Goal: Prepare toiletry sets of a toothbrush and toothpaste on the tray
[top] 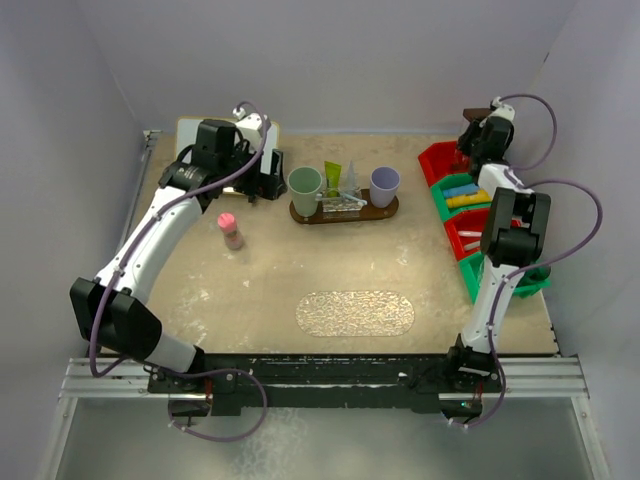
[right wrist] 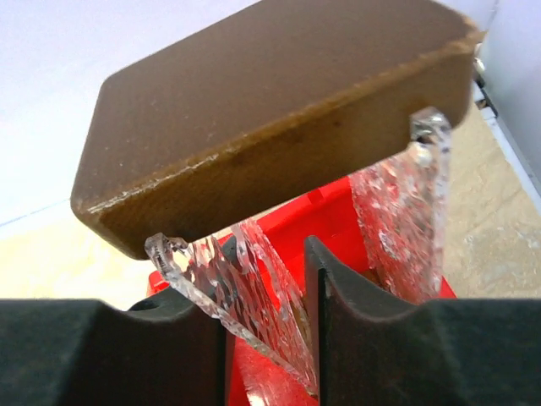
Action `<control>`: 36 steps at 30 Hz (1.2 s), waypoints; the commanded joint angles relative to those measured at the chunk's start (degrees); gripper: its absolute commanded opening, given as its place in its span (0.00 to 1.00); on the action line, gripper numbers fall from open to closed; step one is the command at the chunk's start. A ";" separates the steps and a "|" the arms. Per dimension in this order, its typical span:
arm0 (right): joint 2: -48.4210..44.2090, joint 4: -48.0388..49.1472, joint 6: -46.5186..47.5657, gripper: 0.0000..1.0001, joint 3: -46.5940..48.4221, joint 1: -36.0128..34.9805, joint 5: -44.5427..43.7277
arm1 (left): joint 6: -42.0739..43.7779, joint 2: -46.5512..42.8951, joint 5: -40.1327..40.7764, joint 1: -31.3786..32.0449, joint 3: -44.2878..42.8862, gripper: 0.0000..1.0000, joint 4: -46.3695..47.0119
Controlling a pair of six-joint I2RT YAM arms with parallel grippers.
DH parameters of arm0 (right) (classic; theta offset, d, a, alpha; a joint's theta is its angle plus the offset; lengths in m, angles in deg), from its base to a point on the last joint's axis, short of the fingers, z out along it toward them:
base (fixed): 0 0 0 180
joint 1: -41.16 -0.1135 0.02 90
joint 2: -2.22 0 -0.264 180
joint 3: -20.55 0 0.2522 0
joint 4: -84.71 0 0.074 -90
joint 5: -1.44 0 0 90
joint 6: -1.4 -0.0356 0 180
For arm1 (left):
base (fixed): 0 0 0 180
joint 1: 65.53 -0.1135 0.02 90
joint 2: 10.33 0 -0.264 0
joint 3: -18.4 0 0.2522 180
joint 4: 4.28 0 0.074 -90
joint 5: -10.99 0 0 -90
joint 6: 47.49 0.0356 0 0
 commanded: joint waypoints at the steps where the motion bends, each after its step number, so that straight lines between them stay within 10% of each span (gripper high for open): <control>1: -0.24 1.96 4.77 0.32 1.76 1.30 8.74 | 1.36 0.19 -2.81 -1.08 -2.76 0.94 3.10; 15: -5.88 4.61 11.24 0.02 -0.49 1.74 15.28 | 2.79 -0.70 -3.26 -1.67 -3.22 0.94 1.08; 36: -21.15 37.83 -23.26 0.00 -20.52 0.15 -0.42 | -4.96 -12.91 -7.99 -1.70 1.18 0.93 -1.24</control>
